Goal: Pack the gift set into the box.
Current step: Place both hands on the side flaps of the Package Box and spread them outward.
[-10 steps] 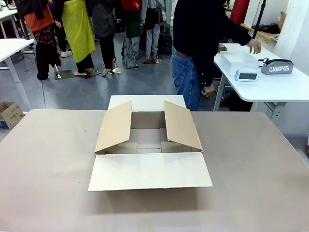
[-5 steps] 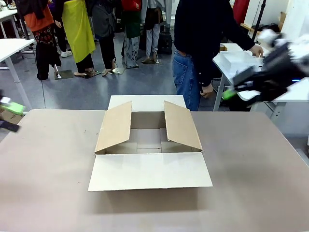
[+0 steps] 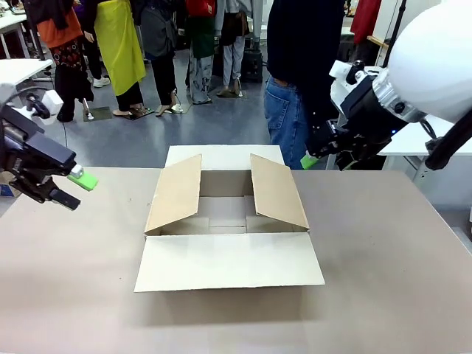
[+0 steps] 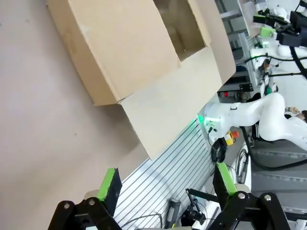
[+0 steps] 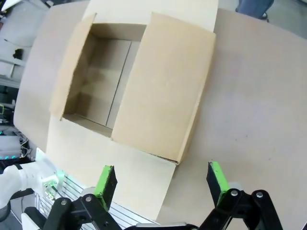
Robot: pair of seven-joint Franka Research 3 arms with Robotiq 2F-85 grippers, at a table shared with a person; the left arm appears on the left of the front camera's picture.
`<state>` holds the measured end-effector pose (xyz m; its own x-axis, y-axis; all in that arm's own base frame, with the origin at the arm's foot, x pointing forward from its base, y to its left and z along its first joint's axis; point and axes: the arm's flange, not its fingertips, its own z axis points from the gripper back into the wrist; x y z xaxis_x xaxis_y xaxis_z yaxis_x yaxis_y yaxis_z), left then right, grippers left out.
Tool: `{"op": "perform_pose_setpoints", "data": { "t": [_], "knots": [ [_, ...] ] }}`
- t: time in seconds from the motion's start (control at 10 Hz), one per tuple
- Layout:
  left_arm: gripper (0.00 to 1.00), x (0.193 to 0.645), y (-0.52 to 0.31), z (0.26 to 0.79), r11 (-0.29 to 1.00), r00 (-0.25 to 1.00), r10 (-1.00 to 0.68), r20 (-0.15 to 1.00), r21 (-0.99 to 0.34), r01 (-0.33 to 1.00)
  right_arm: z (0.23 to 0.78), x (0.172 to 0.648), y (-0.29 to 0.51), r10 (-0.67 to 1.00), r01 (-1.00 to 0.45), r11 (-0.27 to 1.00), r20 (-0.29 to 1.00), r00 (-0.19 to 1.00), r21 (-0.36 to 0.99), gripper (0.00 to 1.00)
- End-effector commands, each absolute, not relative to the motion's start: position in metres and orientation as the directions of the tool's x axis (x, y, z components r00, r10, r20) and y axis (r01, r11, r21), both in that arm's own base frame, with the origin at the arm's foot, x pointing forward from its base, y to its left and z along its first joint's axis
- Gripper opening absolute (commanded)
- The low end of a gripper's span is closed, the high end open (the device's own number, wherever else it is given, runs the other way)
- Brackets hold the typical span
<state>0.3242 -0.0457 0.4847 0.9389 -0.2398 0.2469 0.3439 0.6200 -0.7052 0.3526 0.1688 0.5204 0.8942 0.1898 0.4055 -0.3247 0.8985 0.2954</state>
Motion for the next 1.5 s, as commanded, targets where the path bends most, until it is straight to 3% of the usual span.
{"op": "perform_pose_setpoints", "data": {
  "t": [0.0,0.3,0.5,0.6,0.7,0.8,1.0,1.4],
  "knots": [
    [1.0,0.325,-0.055,0.482,0.623,0.937,-0.256,0.239,-0.7,0.349,0.524,0.346,0.17,0.166,-0.301,0.905,0.403,0.9,0.299,1.0],
    [1.0,0.362,-0.154,0.514,0.792,0.965,-0.255,0.065,-0.559,0.247,0.524,0.346,0.17,0.166,-0.301,0.905,0.403,0.9,0.299,1.0],
    [1.0,0.373,-0.231,0.507,0.874,0.969,-0.245,-0.016,-0.437,0.214,0.524,0.346,0.17,0.166,-0.301,0.905,0.403,0.9,0.299,1.0],
    [1.0,0.371,-0.257,0.501,0.891,0.969,-0.245,-0.032,-0.403,0.211,0.524,0.346,0.17,0.166,-0.301,0.905,0.403,0.9,0.299,1.0],
    [1.0,0.367,-0.253,0.502,0.849,0.949,-0.314,-0.013,-0.451,0.275,0.524,0.346,0.17,0.166,-0.301,0.905,0.403,0.9,0.299,1.0],
    [1.0,0.355,-0.252,0.501,0.859,0.969,-0.244,0.027,-0.458,0.229,0.524,0.346,0.17,0.166,-0.301,0.905,0.403,0.9,0.299,1.0],
    [1.0,0.36,-0.273,0.493,0.862,0.961,-0.277,-0.005,-0.443,0.246,0.524,0.346,0.17,0.166,-0.301,0.905,0.403,0.9,0.299,1.0],
    [1.0,0.385,-0.34,0.499,0.985,0.999,0.042,-0.034,-0.166,-0.047,0.524,0.346,0.17,0.166,-0.301,0.905,0.403,0.9,0.299,1.0]
  ]
}}
